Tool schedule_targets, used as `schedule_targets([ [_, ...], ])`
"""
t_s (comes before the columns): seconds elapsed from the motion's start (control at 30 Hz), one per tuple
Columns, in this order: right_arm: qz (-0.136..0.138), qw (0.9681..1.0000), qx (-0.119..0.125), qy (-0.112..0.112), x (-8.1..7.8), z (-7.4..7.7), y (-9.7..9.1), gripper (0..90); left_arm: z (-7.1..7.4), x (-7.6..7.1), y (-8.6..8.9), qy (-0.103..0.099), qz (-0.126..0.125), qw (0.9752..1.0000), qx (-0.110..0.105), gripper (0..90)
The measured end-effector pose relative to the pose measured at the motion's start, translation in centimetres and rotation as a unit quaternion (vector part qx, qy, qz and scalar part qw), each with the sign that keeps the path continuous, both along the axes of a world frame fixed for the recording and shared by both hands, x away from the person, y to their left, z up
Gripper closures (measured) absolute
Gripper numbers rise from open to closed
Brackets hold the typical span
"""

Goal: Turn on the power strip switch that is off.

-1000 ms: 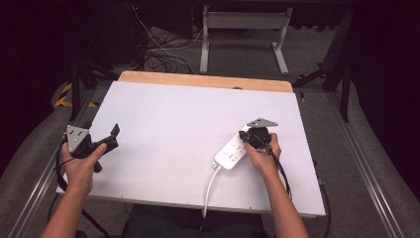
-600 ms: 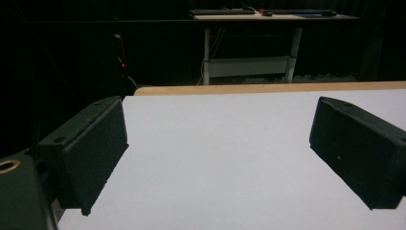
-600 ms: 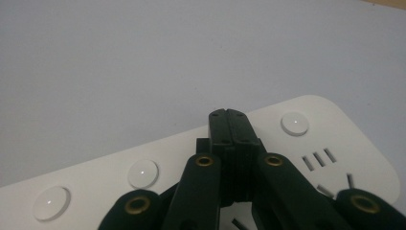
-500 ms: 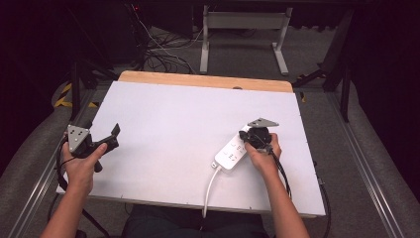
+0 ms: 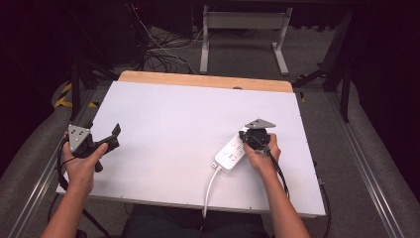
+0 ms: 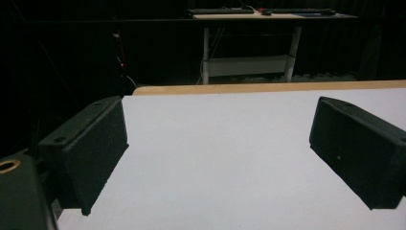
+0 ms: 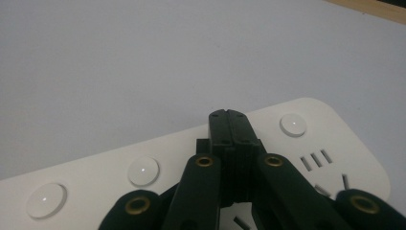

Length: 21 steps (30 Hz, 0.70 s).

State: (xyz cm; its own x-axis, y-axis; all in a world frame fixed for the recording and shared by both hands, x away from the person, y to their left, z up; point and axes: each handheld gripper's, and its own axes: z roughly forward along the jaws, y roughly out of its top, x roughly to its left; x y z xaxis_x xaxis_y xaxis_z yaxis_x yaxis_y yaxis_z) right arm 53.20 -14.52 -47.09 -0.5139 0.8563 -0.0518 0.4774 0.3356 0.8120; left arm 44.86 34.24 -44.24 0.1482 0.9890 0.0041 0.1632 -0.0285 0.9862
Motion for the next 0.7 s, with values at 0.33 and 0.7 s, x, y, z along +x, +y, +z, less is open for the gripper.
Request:
schedule_targets([
  [0.33, -0.003, 1.0000, -0.006, -0.002, 0.0, 0.4, -0.4, 90.0, 0.0, 0.1, -0.1, 0.002, -0.001, 1.0000, 0.000, 6.4],
  [0.7, -0.005, 0.9978, 0.060, -0.028, -1.6, 1.7, -3.0, 90.0, 0.1, 0.1, 0.0, -0.004, 0.003, 1.0000, -0.006, 6.4],
])
